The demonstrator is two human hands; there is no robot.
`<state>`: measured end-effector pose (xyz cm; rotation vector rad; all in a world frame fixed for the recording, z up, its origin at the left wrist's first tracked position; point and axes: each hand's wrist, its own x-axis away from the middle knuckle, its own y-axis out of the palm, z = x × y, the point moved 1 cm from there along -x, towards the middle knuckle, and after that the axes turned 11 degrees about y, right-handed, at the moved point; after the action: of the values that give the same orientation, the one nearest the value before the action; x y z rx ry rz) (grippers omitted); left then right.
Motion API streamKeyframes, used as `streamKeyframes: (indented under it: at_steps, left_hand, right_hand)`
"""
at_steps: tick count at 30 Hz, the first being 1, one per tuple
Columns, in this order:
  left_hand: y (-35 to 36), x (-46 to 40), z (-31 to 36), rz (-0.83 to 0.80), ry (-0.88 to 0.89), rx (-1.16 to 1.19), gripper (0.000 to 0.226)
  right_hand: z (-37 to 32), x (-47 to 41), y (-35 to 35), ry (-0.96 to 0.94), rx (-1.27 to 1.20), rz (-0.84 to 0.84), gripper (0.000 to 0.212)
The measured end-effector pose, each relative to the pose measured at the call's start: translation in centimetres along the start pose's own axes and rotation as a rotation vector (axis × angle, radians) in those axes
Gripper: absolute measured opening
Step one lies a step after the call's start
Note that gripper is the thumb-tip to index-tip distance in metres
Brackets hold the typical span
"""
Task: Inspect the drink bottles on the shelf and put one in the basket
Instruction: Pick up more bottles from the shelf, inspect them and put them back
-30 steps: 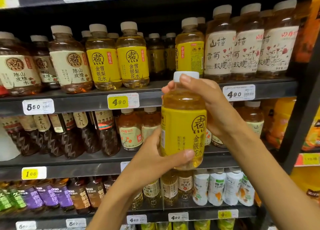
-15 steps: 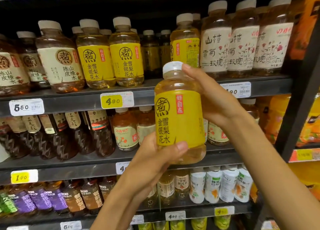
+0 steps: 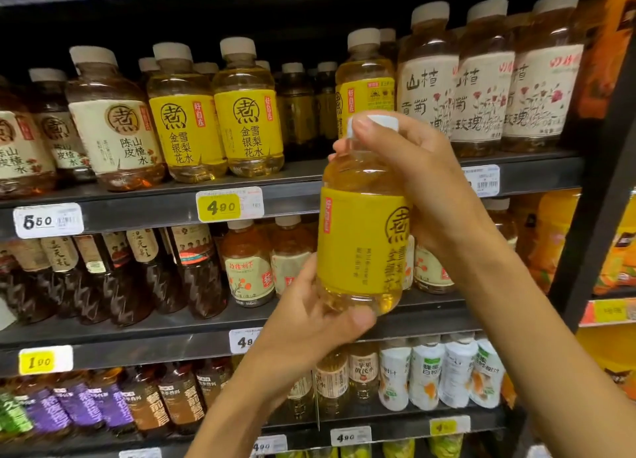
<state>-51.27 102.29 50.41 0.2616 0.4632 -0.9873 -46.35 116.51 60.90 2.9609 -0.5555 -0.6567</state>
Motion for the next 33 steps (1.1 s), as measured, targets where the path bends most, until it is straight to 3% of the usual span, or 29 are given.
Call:
streamKeyframes:
  at_steps: [3, 6, 9, 12, 15, 20, 24, 28, 30, 33]
  left_hand:
    - [1.0, -0.4, -0.9, 0.096, 0.053, -0.149, 0.078]
    - [1.1, -0.4, -1.4, 0.138, 0.042, -0.106, 0.064]
    - [0.9, -0.3, -1.1, 0.092, -0.001, 0.075, 0.067]
    - [1.3, -0.1, -1.1, 0.047, -0.07, 0.37, 0.091]
    - [1.9, 0.2, -1.0, -0.041, -0.09, 0.48, 0.088]
    - [1.0, 0.4, -1.9, -0.004, -0.098, 0.333, 0.106]
    - [0.2, 0.0, -1.6, 0.027, -0.02, 0.194, 0.094]
    - [0.6, -0.2, -1.6, 0.055, 0.025, 0.036, 0.08]
    - [0.6, -0.1, -1.8, 0.083, -0.002, 0.069, 0.079]
    - [0.7, 0.0, -1.7, 0.099, -0.049, 0.219, 0.102]
  right_hand:
    - [0.3, 0.1, 0.4, 0.014, 0.064, 0.063, 0.021]
    - [0.3, -0.3, -0.1, 0.119, 0.0, 0.017, 0.02]
    - [0.4, -0.7, -0.9, 0.229, -0.137, -0.074, 0.032]
    - [1.2, -1.0, -1.1, 0.258, -0.25, -0.133, 0.035]
    - [1.7, -0.9, -0.8, 0.272, -0.357, -0.258, 0.038]
    - [1.2, -0.8, -0.7, 0.19, -0.323, -0.319, 0.031]
    - [1.0, -0.6, -0.9, 0.084, -0.161, -0.193, 0.025]
    - [1.5, -0.7, -0.3, 0.101, -0.131, -0.079, 0.028]
    - [1.5, -0.8, -0.2, 0.135, -0.145, -0.079, 0.027]
    - [1.4, -1.1, -0.7, 0.176, -0.17, -0.131, 0.026]
